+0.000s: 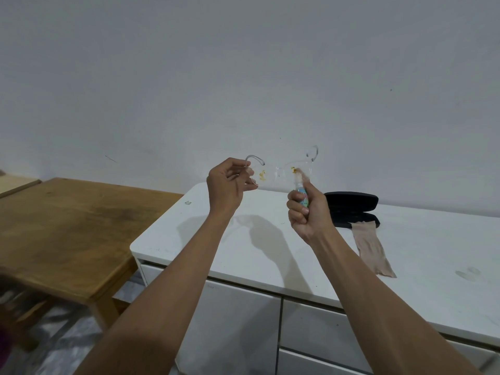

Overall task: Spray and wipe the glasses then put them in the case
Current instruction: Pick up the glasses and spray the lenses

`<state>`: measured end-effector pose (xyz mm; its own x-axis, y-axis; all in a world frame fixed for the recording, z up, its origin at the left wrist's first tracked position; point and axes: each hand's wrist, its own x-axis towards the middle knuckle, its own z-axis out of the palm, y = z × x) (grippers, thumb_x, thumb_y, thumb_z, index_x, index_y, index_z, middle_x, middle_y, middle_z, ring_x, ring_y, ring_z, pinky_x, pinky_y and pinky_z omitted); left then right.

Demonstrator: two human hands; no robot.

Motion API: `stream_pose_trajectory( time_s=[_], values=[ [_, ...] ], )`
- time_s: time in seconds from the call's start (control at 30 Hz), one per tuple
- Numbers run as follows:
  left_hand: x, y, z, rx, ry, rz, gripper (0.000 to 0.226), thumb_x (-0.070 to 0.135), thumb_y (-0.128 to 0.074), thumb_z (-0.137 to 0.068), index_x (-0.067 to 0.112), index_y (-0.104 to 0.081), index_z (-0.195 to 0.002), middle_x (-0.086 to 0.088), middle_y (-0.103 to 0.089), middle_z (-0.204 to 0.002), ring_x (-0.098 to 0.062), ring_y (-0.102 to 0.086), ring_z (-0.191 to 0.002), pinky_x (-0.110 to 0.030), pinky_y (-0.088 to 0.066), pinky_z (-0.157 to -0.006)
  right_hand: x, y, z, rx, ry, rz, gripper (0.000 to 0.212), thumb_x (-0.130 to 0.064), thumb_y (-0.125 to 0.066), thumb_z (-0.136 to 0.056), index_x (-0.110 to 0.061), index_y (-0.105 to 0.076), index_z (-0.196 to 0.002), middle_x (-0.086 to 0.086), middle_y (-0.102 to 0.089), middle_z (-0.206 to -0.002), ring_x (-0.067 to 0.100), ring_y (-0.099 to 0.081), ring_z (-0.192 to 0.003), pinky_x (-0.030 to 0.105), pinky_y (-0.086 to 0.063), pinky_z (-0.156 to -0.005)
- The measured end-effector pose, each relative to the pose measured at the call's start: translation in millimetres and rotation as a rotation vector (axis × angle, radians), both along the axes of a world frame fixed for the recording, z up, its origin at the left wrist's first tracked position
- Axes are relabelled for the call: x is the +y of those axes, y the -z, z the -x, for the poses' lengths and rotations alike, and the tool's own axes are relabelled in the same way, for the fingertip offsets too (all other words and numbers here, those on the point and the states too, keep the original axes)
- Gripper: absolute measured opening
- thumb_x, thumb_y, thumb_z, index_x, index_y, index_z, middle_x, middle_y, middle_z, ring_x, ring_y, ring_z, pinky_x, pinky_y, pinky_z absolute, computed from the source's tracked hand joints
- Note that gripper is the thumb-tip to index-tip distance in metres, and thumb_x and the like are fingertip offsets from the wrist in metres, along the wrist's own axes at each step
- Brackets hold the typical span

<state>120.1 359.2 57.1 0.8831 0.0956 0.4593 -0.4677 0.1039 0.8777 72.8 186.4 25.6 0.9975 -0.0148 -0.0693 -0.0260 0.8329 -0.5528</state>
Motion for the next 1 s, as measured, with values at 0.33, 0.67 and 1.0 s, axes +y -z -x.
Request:
stream_pose_trajectory(
  time_s=[0.33,0.67,1.0],
  values=[
    [-2.6,-2.4,0.5,-0.003,-0.018,-0.005,0.011,-0.011,-0.066,-0.086,0.0,-0.069,-0.088,-0.014,-0.069,-0.077,-0.028,-0.066,-0.058,-0.038,-0.063,-0.063,40.3,1.0,-8.4,0.036,-0.097,0.077,0.013,-0.043,-0.056,-0.1,-0.032,-0.063,-0.101,-0.008,-0.039,-0.057,0.004,-0.023,-0.032,0.016,-0.014,-0.028],
    [0.5,-2.2,1.9,-0.002,-0.022,-0.015,0.014,-0.011,-0.064,-0.087,0.002,-0.069,-0.088,-0.013,-0.069,-0.076,-0.028,-0.066,-0.059,-0.04,-0.064,-0.064,42.9,2.4,-12.9,0.07,-0.046,0.075,0.017,-0.039,-0.054,-0.101,-0.037,-0.06,-0.116,-0.009,-0.036,-0.055,0.005,-0.023,-0.032,0.018,-0.012,-0.029],
    [-1.4,-1.2,2.2,0.013,-0.028,-0.017,0.014,-0.012,-0.063,-0.088,0.001,-0.069,-0.09,-0.015,-0.069,-0.077,-0.028,-0.065,-0.058,-0.038,-0.063,-0.062,36.4,6.5,-8.5,0.037,0.08,0.231,0.017,-0.037,-0.053,-0.1,-0.037,-0.065,-0.113,-0.004,-0.04,-0.061,0.008,-0.022,-0.037,0.018,-0.015,-0.034]
  ],
)
